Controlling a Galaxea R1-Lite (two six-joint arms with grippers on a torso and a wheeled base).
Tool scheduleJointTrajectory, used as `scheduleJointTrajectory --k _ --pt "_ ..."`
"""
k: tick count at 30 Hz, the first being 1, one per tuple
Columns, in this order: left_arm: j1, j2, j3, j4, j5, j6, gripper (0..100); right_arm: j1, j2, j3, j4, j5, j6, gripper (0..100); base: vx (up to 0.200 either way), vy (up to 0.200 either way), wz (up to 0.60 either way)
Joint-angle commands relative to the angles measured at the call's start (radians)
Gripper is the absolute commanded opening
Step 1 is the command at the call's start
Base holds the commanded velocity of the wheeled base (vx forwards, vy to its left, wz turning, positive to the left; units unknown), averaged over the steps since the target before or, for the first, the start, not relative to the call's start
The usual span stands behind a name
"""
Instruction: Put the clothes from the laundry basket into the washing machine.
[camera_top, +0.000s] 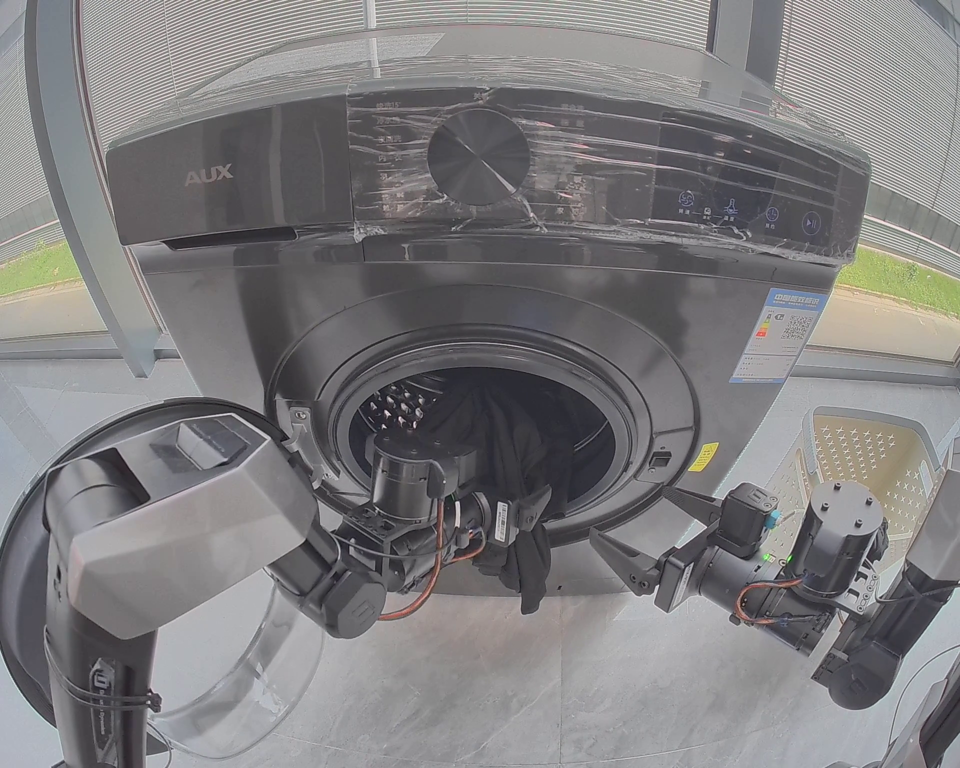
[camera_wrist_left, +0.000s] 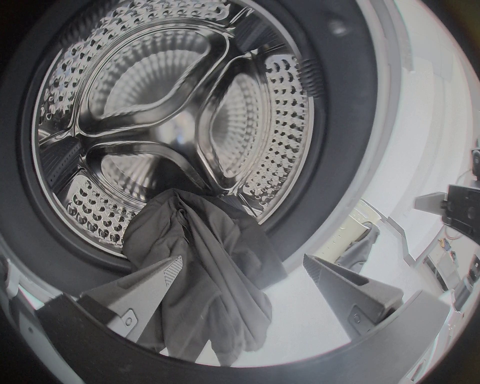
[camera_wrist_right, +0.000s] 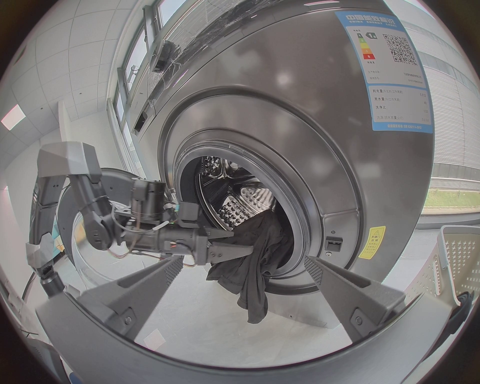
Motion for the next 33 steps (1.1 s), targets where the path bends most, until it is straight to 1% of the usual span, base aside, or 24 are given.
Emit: scheduleJointTrajectory --k 1,12,13,15,17,19,23,27,31,33 --pt "-0.031 -0.095 0.115 -0.037 0.004 0.000 100 0.004 0.003 0.001 0.000 0.000 0.000 100 0.000 0.000 0.00" --pt "-0.016 -0.026 0.107 -0.046 -0.019 0.003 100 0.004 0.006 0.001 0.001 0.003 0.000 100 0.000 0.000 0.00" --pt "0.003 0.022 0.078 -0.046 -0.019 0.006 100 0.007 0.006 0.001 0.000 0.001 0.000 100 0.000 0.000 0.00" --pt "0.006 0.028 0.073 -0.046 -0.019 0.008 100 0.007 0.006 0.001 0.001 0.001 0.000 100 0.000 0.000 0.00" --pt "0.029 0.086 0.012 -0.043 -0.026 0.020 100 0.005 0.005 0.001 0.001 0.001 0.000 100 0.000 0.000 0.00" --pt "0.041 0.117 -0.029 -0.037 -0.037 0.020 100 0.002 0.005 0.001 0.000 0.003 0.000 100 0.000 0.000 0.00" --pt "0.044 0.164 -0.088 -0.033 -0.042 0.020 100 0.001 0.005 0.001 0.000 0.007 0.000 100 0.000 0.000 0.00" --pt "0.044 0.186 -0.106 -0.027 -0.042 0.022 100 0.001 0.005 0.001 0.001 0.007 0.001 100 0.000 0.000 0.00" --pt "0.045 0.223 -0.155 -0.017 -0.040 0.022 100 0.005 0.005 0.016 0.000 0.009 0.000 100 0.000 0.000 0.00" --pt "0.045 0.238 -0.172 -0.014 -0.040 0.028 100 0.005 0.003 0.016 0.000 0.009 0.000 100 0.000 0.000 0.00"
